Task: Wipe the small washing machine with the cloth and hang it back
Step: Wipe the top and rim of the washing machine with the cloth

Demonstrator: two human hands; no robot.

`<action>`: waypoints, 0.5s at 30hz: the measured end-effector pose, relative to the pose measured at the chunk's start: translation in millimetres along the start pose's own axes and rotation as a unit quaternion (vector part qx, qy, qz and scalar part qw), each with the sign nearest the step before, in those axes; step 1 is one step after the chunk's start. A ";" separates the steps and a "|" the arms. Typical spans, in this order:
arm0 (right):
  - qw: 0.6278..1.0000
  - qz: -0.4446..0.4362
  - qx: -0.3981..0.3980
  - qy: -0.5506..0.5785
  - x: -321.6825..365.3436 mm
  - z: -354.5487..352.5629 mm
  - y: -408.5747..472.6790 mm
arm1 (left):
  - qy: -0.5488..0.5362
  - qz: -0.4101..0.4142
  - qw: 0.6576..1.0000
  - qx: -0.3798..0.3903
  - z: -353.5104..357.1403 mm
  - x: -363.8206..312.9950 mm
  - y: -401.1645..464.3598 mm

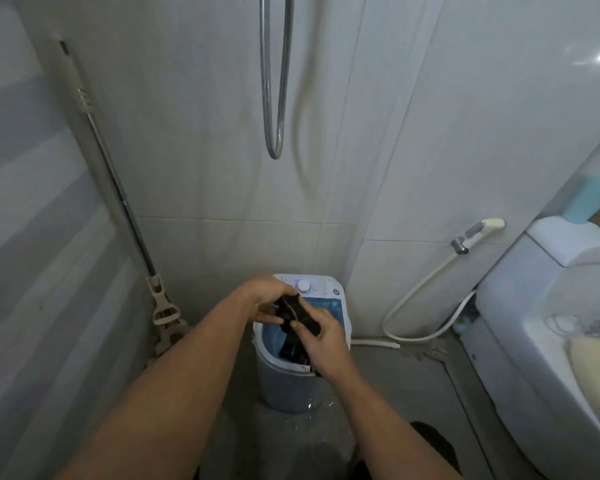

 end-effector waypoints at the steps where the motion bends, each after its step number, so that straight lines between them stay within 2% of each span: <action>1: 1.000 0.012 0.005 -0.003 -5.5 5.6 5.8 | 0.002 -0.008 1.000 -0.006 -8.0 4.7 9.3; 9: 0.997 0.067 0.030 -0.011 -55.2 57.6 77.6 | -0.049 -0.033 0.991 -0.122 -49.2 86.3 108.1; 15: 0.997 0.050 0.043 -0.050 -70.7 79.4 170.6 | -0.043 -0.032 0.986 -0.156 -60.3 130.5 178.6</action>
Point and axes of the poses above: each hand's wrist, its own y-axis towards the middle knuckle, its own z-axis out of the palm, x = y × z, the point moved 1 cm from there along y, towards the middle knuckle
